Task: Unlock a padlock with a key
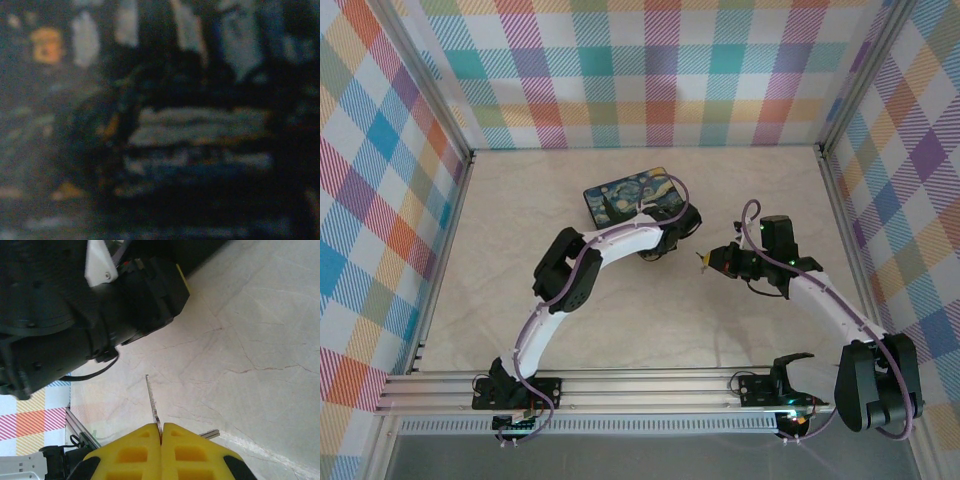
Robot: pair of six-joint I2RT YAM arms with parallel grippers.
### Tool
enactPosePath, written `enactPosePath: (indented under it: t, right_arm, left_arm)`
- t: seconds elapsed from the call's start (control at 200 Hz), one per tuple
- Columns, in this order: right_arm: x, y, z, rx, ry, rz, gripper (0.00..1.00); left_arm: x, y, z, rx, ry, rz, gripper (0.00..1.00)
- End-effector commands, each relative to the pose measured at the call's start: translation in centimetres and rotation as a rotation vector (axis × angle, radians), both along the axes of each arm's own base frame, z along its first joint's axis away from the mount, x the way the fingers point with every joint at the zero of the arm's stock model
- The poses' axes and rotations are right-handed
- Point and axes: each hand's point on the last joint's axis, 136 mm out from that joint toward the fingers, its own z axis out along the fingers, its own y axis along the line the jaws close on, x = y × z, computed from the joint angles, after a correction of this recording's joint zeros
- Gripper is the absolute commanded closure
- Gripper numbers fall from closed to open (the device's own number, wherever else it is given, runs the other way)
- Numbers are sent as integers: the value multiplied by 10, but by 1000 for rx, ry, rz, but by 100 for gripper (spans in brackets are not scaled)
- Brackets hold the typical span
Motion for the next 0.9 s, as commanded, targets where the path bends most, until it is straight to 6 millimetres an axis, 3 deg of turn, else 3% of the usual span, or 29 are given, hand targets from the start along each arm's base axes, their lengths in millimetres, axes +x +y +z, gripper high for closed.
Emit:
enactPosePath:
  t: [0.0,0.195,0.51,0.895]
  right_arm:
    - [-7,4,7,31,-39,44,98]
    - [-23,8,6,84,-33,48,97]
    - [-50,30,6,98,-34,76,97]
    - [-42,56,29,158,-205,64,97]
  left_arm:
    - [-22,2,47,-42,47,-96,91]
    - [-50,4,60,-172,228,-180,94]
    - [-71,1,117,-427,354,-202,100]
    - [-87,-14,168,-699,418,-104,100]
